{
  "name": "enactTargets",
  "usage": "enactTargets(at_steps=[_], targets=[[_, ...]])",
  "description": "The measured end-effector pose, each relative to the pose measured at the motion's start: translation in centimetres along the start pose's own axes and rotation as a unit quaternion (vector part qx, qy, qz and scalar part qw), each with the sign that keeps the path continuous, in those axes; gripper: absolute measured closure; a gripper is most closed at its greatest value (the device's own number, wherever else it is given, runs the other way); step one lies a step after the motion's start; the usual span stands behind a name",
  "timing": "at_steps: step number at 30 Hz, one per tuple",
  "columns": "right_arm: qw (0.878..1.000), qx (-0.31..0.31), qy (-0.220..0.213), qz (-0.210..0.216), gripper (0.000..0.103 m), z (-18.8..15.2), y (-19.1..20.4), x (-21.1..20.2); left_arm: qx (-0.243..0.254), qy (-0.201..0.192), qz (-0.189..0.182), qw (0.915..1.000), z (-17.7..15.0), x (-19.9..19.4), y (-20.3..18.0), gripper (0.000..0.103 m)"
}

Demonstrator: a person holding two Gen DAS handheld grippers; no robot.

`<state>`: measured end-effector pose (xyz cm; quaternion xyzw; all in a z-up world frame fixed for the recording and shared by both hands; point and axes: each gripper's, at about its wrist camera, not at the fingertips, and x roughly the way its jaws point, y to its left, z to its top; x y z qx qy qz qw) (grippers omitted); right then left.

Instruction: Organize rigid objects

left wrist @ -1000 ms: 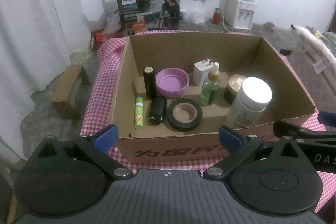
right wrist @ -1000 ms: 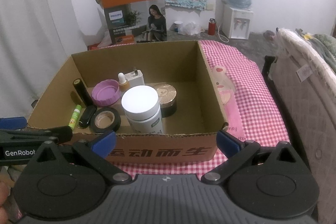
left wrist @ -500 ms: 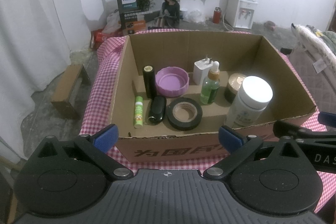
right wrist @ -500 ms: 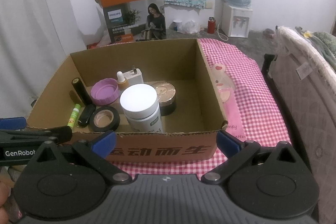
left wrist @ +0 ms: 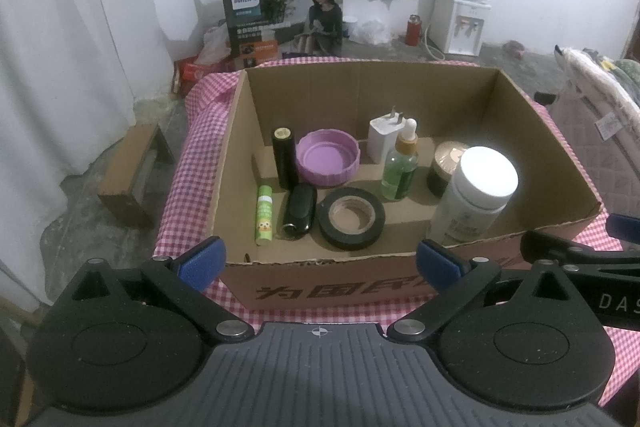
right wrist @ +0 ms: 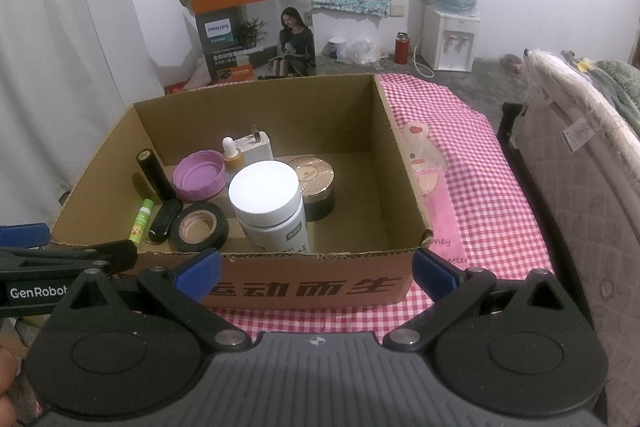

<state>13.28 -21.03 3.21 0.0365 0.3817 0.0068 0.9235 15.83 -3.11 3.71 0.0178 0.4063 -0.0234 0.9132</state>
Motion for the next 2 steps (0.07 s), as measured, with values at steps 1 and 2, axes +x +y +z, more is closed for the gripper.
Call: enactTargets(at_steps=[1, 2], targets=[[1.000, 0.000, 0.000, 0.000, 0.000, 0.00, -0.01, -0.01, 0.000, 0.000, 0.000, 1.0000, 0.00, -0.04, 0.01, 0.001], [1.000, 0.001, 0.000, 0.000, 0.000, -0.01, 0.00, -0.02, 0.000, 0.000, 0.000, 1.0000, 0.00, -0.07, 0.02, 0.001]])
